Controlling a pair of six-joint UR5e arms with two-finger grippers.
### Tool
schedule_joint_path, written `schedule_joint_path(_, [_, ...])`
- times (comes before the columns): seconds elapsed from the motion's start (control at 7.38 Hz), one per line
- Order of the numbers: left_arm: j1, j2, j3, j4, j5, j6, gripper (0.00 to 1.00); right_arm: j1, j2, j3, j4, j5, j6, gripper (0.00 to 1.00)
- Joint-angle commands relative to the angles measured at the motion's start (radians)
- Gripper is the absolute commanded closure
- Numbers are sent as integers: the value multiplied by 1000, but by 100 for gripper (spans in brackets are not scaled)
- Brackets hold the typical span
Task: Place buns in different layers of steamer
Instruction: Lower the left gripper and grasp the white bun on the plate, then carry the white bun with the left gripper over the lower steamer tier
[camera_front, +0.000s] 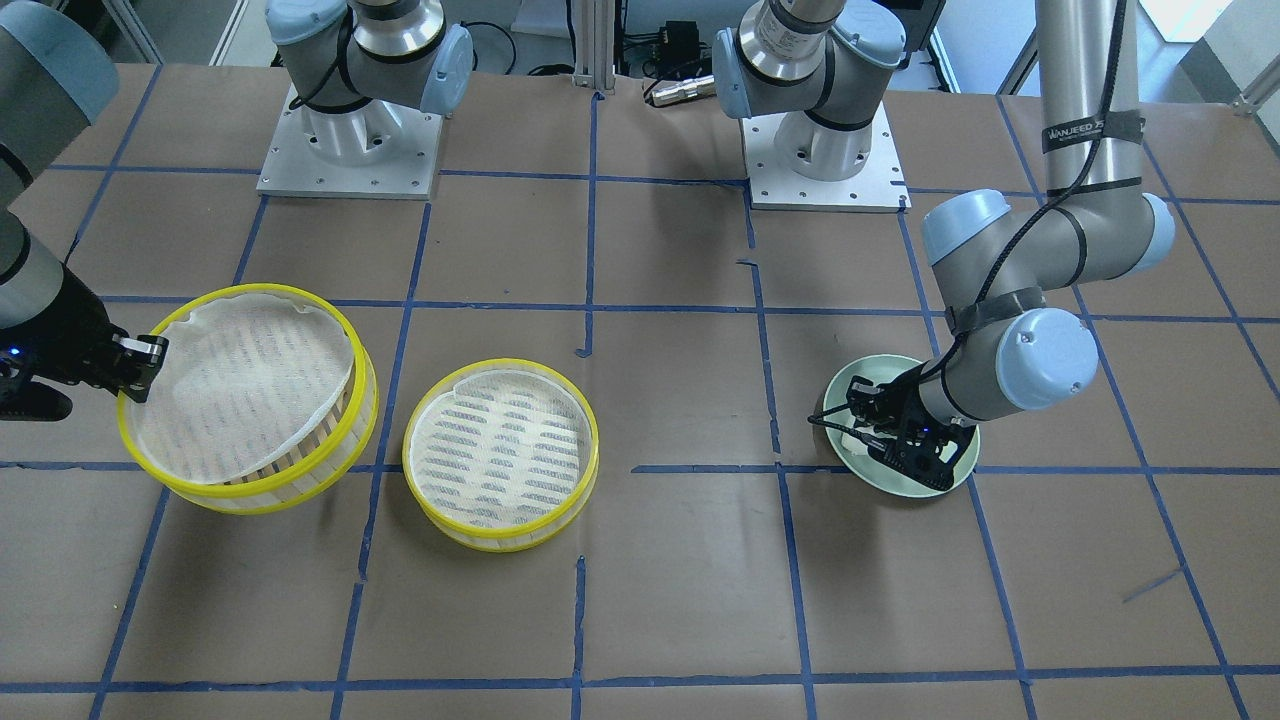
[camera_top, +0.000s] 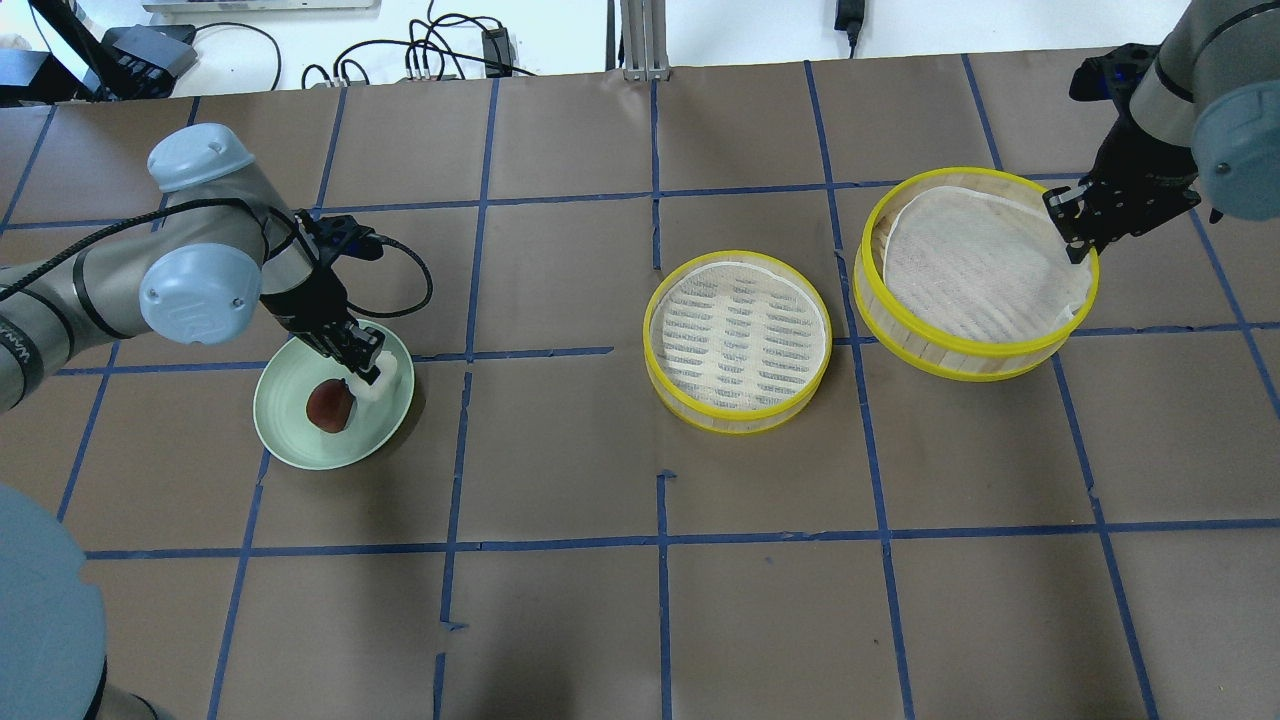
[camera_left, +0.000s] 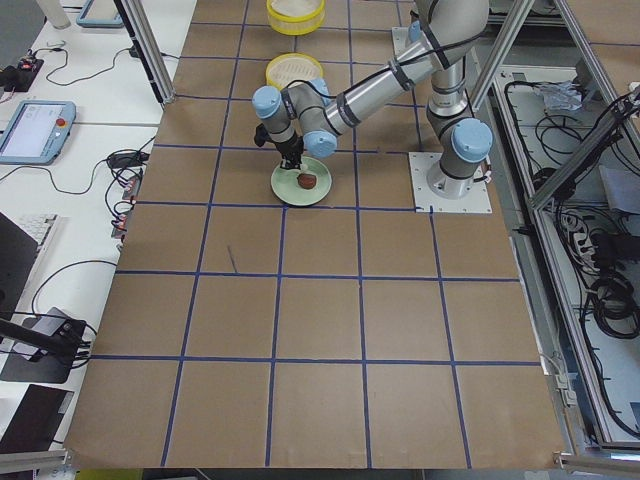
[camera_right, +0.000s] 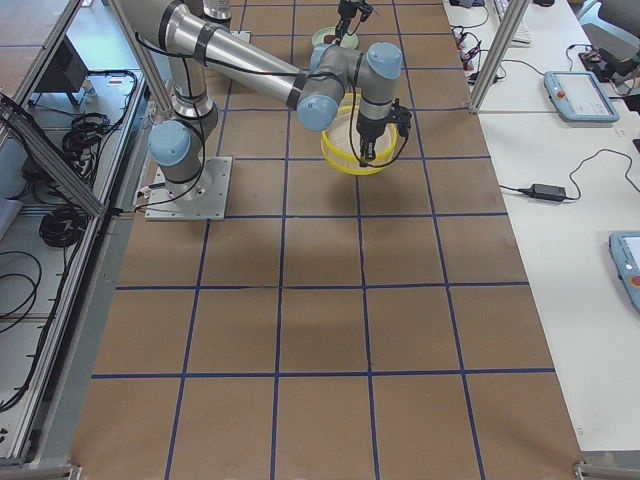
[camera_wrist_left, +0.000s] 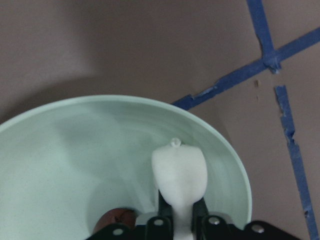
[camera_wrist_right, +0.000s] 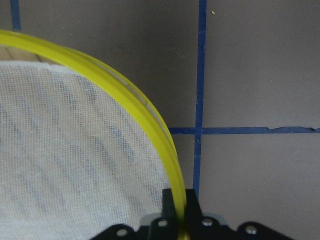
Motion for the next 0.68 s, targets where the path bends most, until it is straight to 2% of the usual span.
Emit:
schedule_joint_path(0.0, [-18,60,56,-20,-1,-199,98,-3,-1,-1,1,-4,-11,91])
schedule_joint_path(0.14, [-68,82,108,-96,-14,-326,98,-26,-3,0,5,-4,-17,91])
schedule_joint_path(0.27, [-163,80,164,-112,-51,-508,98,-64,-3,0,10,-1,-24,91])
schedule_joint_path(0.54, [-316,77,208,-95,-192,-835,98,-72,-1,3,2,1,-85,91])
